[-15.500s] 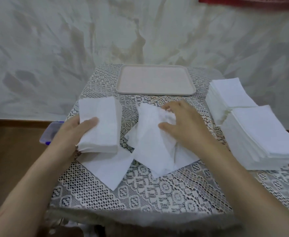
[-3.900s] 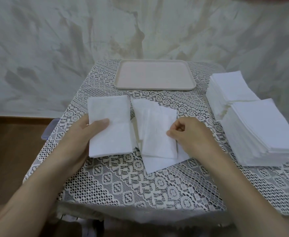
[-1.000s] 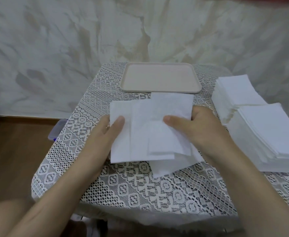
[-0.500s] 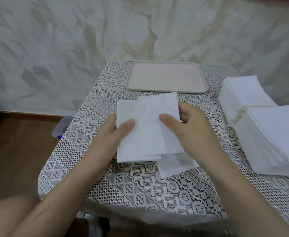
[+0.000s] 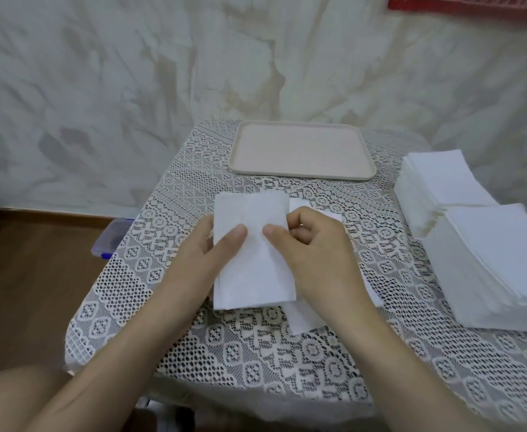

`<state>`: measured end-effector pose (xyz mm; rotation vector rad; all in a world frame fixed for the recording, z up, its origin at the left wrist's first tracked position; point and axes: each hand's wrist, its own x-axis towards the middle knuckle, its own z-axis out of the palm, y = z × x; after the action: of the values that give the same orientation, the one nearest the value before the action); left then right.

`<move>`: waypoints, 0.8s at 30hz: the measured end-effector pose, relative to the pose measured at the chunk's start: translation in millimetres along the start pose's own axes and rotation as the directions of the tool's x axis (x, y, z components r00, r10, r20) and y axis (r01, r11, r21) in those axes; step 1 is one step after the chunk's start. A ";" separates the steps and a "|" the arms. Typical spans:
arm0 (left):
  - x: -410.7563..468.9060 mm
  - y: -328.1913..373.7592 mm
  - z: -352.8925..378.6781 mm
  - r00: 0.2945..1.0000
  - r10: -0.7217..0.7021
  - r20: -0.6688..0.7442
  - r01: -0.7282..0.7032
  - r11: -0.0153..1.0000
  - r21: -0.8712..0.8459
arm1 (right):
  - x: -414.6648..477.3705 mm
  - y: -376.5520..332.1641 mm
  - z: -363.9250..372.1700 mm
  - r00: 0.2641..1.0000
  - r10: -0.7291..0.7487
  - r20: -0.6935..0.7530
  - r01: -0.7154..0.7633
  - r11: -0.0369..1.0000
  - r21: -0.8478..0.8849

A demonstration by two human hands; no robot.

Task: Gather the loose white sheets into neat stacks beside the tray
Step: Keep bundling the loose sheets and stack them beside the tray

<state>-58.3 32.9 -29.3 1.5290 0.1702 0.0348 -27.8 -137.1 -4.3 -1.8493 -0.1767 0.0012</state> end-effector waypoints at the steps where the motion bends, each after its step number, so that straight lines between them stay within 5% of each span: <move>1: 0.1 -0.8 -0.4 1.000 -0.001 0.000 0.001 1.000 -0.001 | 0.1 1.2 1.2 1.000 0.004 0.002 -0.004 1.000 -0.002; 7: -0.8 1.4 0.6 0.999 0.006 -0.047 -0.008 0.998 -0.056 | -2.4 8.0 -5.9 0.999 0.033 0.021 -0.028 0.977 -0.209; 14: -4.4 7.5 -0.2 0.999 -0.042 -0.007 0.040 0.979 -0.199 | -7.4 14.3 -10.2 0.928 0.180 0.326 -0.143 0.981 -0.133; 22: 0.7 7.6 -7.3 0.998 -0.061 -0.011 0.060 0.991 -0.117 | -2.3 11.7 -18.7 0.943 0.141 0.300 -0.104 0.985 -0.138; 24: 4.9 10.9 -15.5 0.998 -0.054 -0.044 0.049 0.992 -0.113 | 5.6 14.4 -35.2 0.978 0.111 0.174 -0.075 0.977 -0.200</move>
<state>-54.7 49.4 -19.4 1.4122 0.2419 0.0387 -17.2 -174.0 -7.6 -2.0496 -0.2251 0.2294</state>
